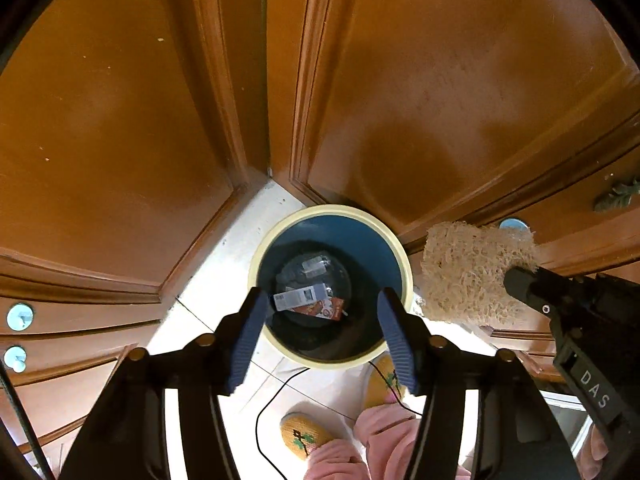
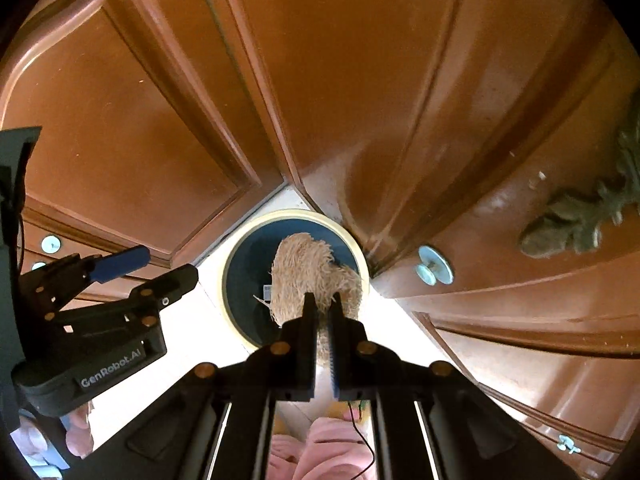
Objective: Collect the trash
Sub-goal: 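Open both tools to drop the box and loofah into the bin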
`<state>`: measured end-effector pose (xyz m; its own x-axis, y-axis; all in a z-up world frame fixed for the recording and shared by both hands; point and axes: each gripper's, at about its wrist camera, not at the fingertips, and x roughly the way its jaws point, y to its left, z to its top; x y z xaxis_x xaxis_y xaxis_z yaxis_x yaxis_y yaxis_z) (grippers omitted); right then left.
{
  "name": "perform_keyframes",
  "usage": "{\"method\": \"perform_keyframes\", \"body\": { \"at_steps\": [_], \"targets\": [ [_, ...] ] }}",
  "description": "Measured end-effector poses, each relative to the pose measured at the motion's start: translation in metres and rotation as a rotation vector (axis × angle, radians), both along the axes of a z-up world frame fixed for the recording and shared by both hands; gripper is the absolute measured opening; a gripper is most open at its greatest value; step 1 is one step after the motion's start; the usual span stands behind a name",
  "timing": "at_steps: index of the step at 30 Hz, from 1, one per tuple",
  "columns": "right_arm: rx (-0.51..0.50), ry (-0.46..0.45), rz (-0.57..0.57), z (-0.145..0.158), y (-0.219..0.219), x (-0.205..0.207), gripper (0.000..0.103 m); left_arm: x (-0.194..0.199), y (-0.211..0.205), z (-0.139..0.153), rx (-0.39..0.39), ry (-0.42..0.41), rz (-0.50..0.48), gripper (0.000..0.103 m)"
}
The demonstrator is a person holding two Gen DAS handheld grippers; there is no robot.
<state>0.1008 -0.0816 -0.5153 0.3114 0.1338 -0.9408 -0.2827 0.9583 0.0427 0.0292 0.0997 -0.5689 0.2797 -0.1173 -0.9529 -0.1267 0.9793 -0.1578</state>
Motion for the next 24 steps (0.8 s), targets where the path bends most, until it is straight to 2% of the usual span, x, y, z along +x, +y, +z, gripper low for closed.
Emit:
{"method": "perform_keyframes", "body": {
  "at_steps": [1,4,9,20,24],
  "targets": [
    [0.0,0.003,0.006,0.0,0.002,0.0,0.009,-0.001,0.001,0.001,0.01,-0.006,0.004,0.066],
    [-0.011,-0.014,0.011,0.0,0.007,0.0,0.015,-0.002,0.005,0.004,0.029,-0.02,0.015,0.071],
    [-0.015,-0.04,0.004,0.001,0.013,0.0,0.042,-0.005,0.014,0.004,0.043,-0.026,0.036,0.078],
    [-0.023,-0.03,-0.002,-0.004,0.013,0.004,0.044,-0.007,0.018,0.012,0.08,-0.012,0.066,0.088],
    [-0.015,-0.026,-0.014,0.008,0.007,-0.002,0.044,-0.009,0.019,0.026,0.096,-0.01,0.076,0.089]
  ]
}}
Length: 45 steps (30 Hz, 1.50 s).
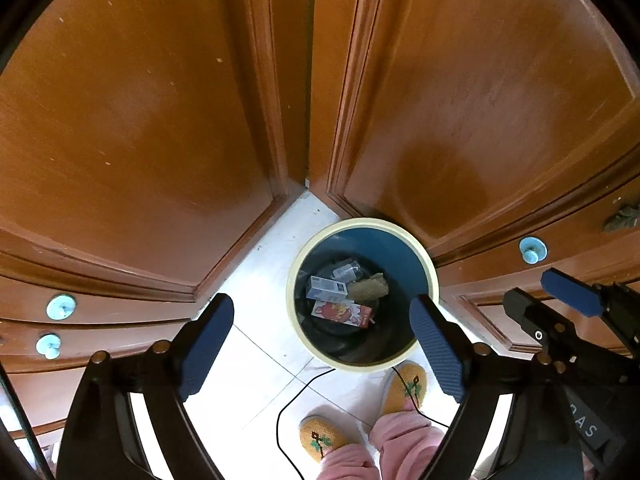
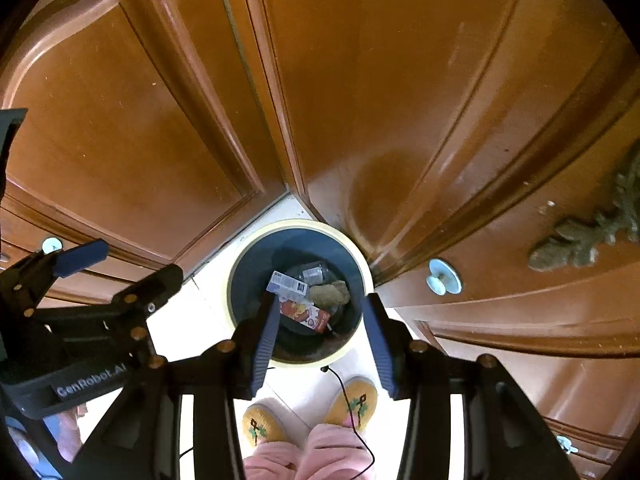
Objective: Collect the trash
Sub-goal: 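Open both tools to drop the box and loofah into the bin, then raise both tools back up toward the remaining counter trash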
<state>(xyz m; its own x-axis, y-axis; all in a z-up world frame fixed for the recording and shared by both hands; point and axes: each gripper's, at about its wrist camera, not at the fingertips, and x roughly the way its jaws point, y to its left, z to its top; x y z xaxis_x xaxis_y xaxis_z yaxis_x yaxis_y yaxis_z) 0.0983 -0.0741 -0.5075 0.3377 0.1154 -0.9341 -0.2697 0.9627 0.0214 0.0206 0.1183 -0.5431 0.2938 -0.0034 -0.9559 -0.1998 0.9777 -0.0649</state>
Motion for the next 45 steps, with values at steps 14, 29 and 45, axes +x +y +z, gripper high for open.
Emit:
{"method": "perform_keyframes", "body": {
  "at_steps": [14,29,45],
  "targets": [
    [0.065,-0.081,0.008,0.115,-0.012,-0.044,0.044,-0.032,0.001,0.128,0.007,-0.022,0.005,0.09],
    [0.158,-0.181,0.011,0.255,-0.016,-0.102,0.044,-0.062,-0.013,0.293,0.032,-0.181,-0.08,0.098],
    [0.14,-0.413,-0.004,0.386,-0.036,-0.138,0.044,-0.08,-0.036,0.416,0.082,-0.305,-0.144,0.102]
  ]
}}
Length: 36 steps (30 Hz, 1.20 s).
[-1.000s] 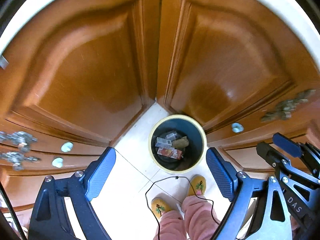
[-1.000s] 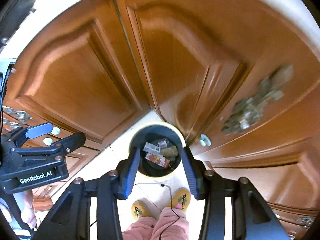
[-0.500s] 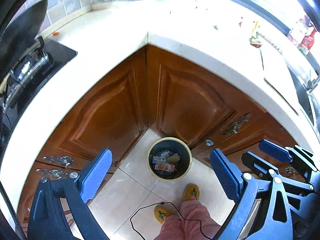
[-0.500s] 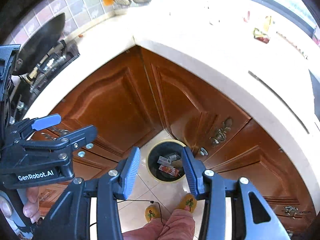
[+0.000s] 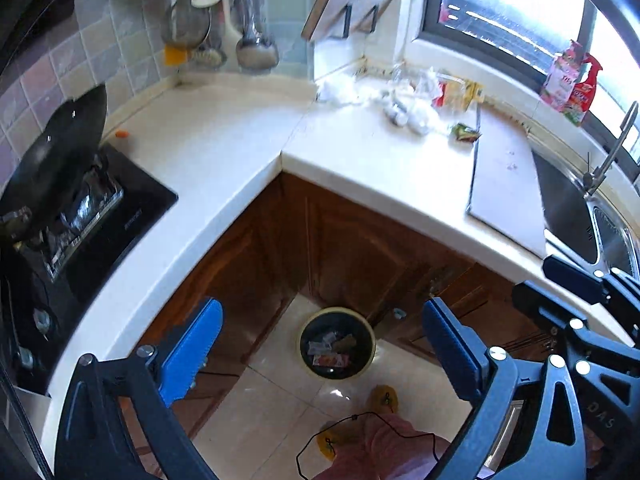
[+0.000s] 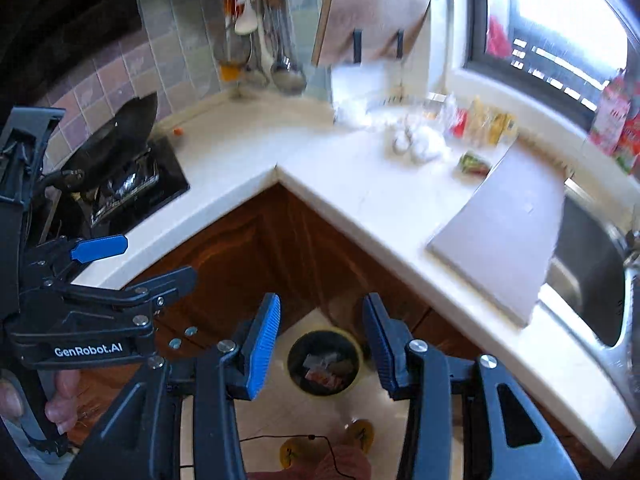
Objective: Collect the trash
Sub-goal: 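Raise both tools back up toward the remaining counter trash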
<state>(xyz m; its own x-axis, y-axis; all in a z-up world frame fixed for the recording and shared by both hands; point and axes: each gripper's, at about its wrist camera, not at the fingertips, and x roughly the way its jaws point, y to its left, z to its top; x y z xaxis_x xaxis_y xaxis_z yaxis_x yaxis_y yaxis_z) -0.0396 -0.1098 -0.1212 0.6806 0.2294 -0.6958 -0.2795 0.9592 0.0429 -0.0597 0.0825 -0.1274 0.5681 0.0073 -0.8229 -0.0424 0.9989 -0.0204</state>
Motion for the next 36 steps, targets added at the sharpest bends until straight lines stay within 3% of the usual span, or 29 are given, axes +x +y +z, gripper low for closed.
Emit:
{"method": "perform_keyframes", "body": {
  "at_steps": [6,13,15,21,23,27,36],
  "targets": [
    [0.015,-0.065,-0.052,0.037,-0.021,-0.003,0.044,0.008,-0.013,0.04,-0.041,-0.07,-0.037,0.102],
    [0.086,-0.07,-0.101,0.068,-0.054,0.012,0.049,0.027,-0.033,0.077,-0.021,-0.128,-0.086,0.102],
    [0.095,-0.075,-0.11,0.075,-0.064,0.021,0.054,0.036,-0.037,0.082,-0.032,-0.136,-0.09,0.102],
    [0.123,-0.047,-0.087,0.085,-0.092,0.071,0.054,0.072,-0.047,0.096,-0.039,-0.184,-0.042,0.102],
    [0.137,-0.032,-0.076,0.086,-0.102,0.094,0.054,0.089,-0.05,0.096,-0.055,-0.184,-0.022,0.102],
    [0.149,0.007,-0.053,0.08,-0.119,0.143,0.054,0.138,-0.06,0.082,-0.102,-0.106,0.007,0.102],
    [0.207,0.17,0.016,0.038,-0.15,0.276,0.054,0.246,-0.095,0.039,-0.078,-0.022,0.034,0.102]
  ]
}}
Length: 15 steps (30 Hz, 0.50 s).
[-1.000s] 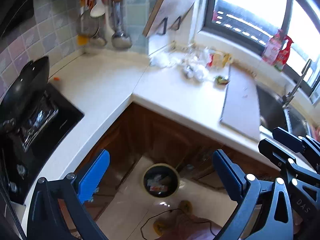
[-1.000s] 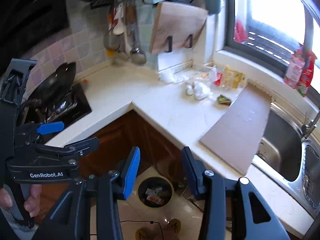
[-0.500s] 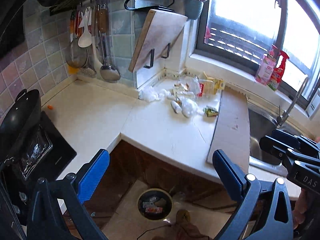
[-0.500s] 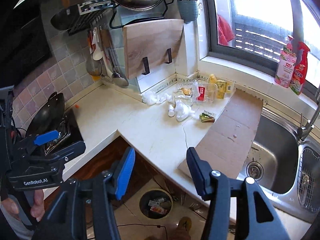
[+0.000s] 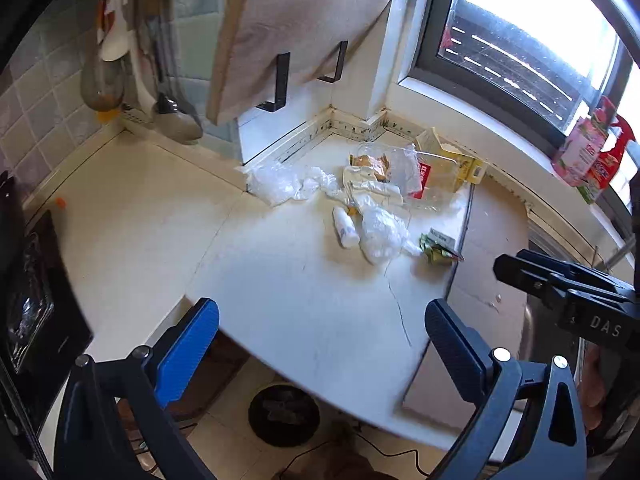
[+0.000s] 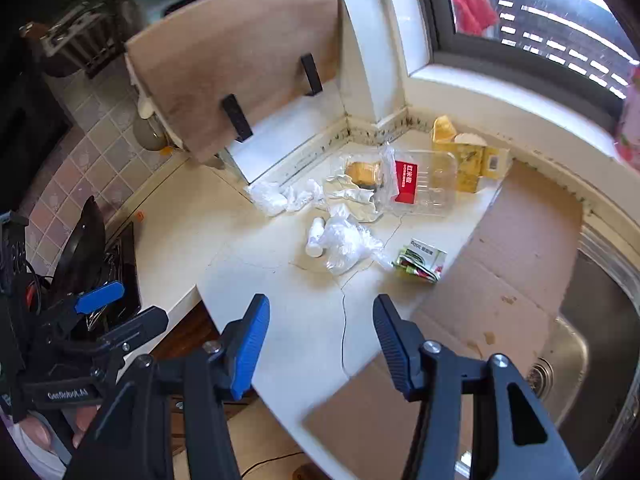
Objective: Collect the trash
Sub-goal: 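Raise both tools back up toward the remaining counter trash, then grasp the white dropper bottle with the left tool while the right tool grasps the plastic bag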
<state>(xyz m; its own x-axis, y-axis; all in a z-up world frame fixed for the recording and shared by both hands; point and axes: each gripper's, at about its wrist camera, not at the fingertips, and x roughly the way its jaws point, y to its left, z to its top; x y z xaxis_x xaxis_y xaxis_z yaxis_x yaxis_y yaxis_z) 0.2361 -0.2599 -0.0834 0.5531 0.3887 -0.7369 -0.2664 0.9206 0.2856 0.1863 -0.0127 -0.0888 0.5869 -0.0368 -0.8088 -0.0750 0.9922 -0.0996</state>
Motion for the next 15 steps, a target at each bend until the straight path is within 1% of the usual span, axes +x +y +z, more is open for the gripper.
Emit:
{"method": "perform_keyframes", "body": {
  "at_steps": [2,3,4,5,8,10,15],
  "targets": [
    [0.0,0.03,0.013,-0.013,-0.002,0.029,0.054,0.021,-0.002,-0.012,0.002,0.008,0.014,0.101],
    [0.001,0.043,0.019,-0.019,-0.001,0.039,0.054,0.028,-0.002,-0.017,-0.001,0.015,0.016,0.096],
    [0.003,0.059,0.026,-0.026,0.001,0.052,0.054,0.042,-0.003,-0.027,-0.011,0.041,0.016,0.09],
    [0.005,0.077,0.033,-0.034,0.002,0.065,0.054,0.051,-0.002,-0.035,-0.023,0.063,0.02,0.088],
    [0.012,0.124,0.057,-0.055,0.009,0.094,0.054,0.069,0.004,-0.059,-0.067,0.114,0.059,0.087],
    [0.011,0.147,0.077,-0.067,0.015,0.11,0.054,0.076,0.008,-0.069,-0.09,0.133,0.076,0.087],
    [0.001,0.207,0.113,-0.096,0.032,0.136,0.054,0.09,0.012,-0.081,-0.076,0.154,0.102,0.087]
  ]
}}
